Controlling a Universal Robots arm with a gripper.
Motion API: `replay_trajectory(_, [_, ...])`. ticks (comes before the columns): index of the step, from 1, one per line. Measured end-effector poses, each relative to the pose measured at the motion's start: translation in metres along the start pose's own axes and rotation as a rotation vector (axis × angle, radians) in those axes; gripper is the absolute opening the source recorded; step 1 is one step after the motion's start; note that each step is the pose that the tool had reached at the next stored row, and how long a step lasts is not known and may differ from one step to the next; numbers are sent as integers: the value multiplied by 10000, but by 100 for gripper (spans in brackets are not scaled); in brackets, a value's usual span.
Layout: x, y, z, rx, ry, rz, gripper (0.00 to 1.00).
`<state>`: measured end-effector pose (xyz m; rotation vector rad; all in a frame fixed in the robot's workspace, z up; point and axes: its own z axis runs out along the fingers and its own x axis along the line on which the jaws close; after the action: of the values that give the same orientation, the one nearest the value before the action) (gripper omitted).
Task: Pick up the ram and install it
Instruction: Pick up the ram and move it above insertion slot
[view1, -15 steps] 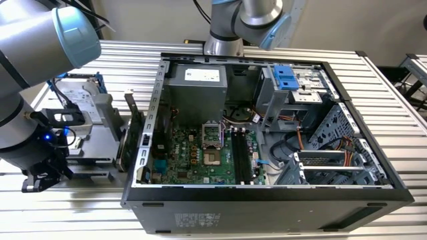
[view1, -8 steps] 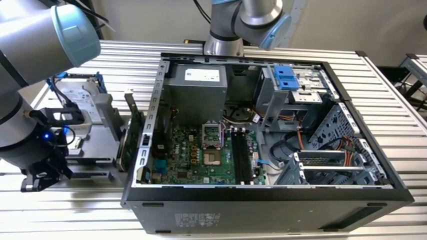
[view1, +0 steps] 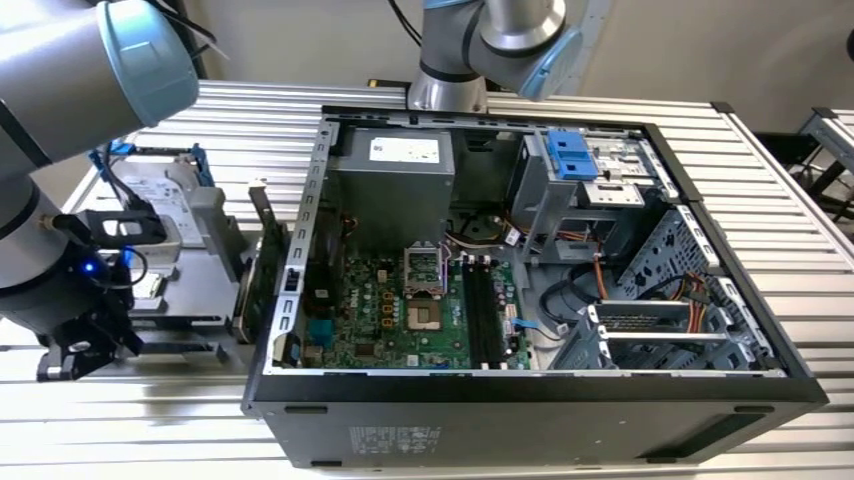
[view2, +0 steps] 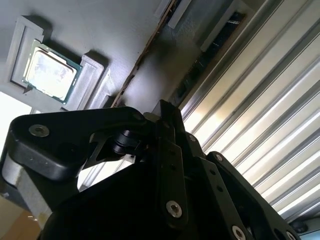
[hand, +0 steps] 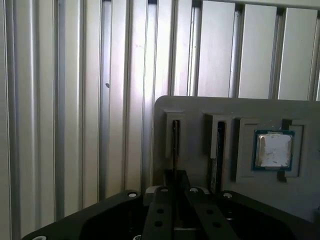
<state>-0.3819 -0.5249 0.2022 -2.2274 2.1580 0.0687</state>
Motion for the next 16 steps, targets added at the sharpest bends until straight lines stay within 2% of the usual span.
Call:
replay_trajectory(10, [-3,0,-55,1,0,0,0])
replay_trajectory(16, [-7,0,-117,1,0,0,0])
